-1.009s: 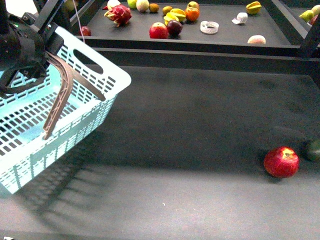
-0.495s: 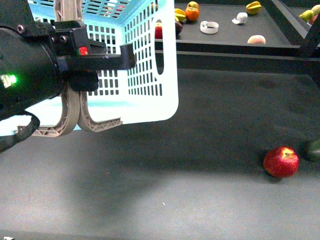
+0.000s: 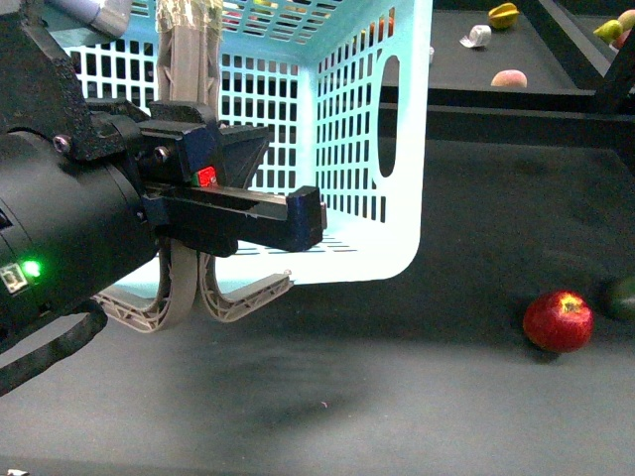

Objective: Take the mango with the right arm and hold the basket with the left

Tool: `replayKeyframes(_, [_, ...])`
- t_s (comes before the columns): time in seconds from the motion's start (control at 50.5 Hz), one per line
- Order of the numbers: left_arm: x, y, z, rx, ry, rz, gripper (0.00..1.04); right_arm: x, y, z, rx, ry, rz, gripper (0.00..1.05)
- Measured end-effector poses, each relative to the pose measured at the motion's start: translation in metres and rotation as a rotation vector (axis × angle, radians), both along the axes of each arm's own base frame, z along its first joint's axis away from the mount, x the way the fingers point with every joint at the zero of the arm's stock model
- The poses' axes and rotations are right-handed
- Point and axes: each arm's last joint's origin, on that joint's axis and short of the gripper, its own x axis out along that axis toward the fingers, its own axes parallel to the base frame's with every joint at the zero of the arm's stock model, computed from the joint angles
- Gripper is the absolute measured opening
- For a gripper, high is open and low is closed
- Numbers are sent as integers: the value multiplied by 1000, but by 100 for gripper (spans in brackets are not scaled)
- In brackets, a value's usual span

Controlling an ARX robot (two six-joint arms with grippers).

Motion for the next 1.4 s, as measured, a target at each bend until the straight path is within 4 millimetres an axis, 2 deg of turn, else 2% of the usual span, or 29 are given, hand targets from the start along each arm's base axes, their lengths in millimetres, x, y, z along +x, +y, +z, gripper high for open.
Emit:
replayKeyframes(0.297, [-3, -6, -4, 43, -4, -12, 6, 0, 0, 0, 0, 0, 0, 96])
replayKeyframes(0.653, [-6, -2, -2, 46, -14, 39, 6, 0, 0, 0, 0, 0, 0, 96])
replayKeyframes(1.405, [-6, -2, -2, 45, -13, 35, 6, 0, 0, 0, 0, 0, 0, 96])
